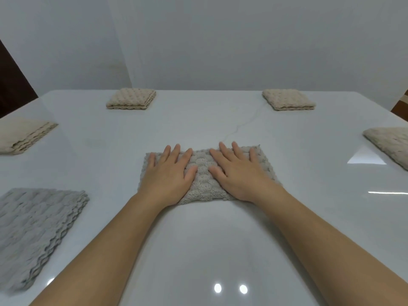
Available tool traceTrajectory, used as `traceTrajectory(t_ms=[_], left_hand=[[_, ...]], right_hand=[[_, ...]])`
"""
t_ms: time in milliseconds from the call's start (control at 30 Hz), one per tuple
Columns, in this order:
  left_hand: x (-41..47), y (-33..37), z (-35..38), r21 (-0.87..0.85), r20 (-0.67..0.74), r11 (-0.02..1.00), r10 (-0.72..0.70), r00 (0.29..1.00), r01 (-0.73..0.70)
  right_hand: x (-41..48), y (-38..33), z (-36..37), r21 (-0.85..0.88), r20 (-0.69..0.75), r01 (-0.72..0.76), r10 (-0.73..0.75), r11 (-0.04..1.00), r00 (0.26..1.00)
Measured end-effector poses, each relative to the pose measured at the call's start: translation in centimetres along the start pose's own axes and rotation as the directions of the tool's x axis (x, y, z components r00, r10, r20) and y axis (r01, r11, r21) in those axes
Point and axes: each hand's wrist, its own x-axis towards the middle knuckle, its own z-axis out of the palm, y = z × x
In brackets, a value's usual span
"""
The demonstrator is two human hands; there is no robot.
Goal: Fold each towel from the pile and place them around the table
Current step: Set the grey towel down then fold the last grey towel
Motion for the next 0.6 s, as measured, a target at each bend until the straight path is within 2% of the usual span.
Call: traceTrajectory(t_ms=[133, 300, 400, 500, 600], left_hand=[[0.0, -0.2, -0.1, -0.004, 0.005, 0.998, -0.06, 0.998, 0.06], [-0.4, -0.5, -0.2, -0.018, 0.023, 0.978, -0.208, 0.978, 0.209], [-0.8, -0.3, -0.8, -0.044, -0.082, 0.957, -0.291, 0.953, 0.288], [-0.8, 1.6, -1.8, -0.068, -0.245, 0.979, -0.202, 0.948, 0.191], [-0.3, 5.5, -1.1, -0.049, -0.189, 0.998, -0.04, 0.981, 0.031]], right_hand=[[0.0, 0.9, 0.0, 0.011, 0.016, -0.078, 0.077, 0.997, 0.997], [0.0, 2.2, 0.1, -0.01, 0.004, -0.212, 0.212, 0.977, 0.977], [-0.1, 2.1, 0.4, -0.046, -0.017, -0.213, 0.213, 0.976, 0.977], [-0.1, 1.9, 0.6, -0.053, -0.039, -0.212, 0.21, 0.976, 0.977], [-0.1, 1.9, 0.6, -0.06, -0.037, -0.211, 0.209, 0.976, 0.977]])
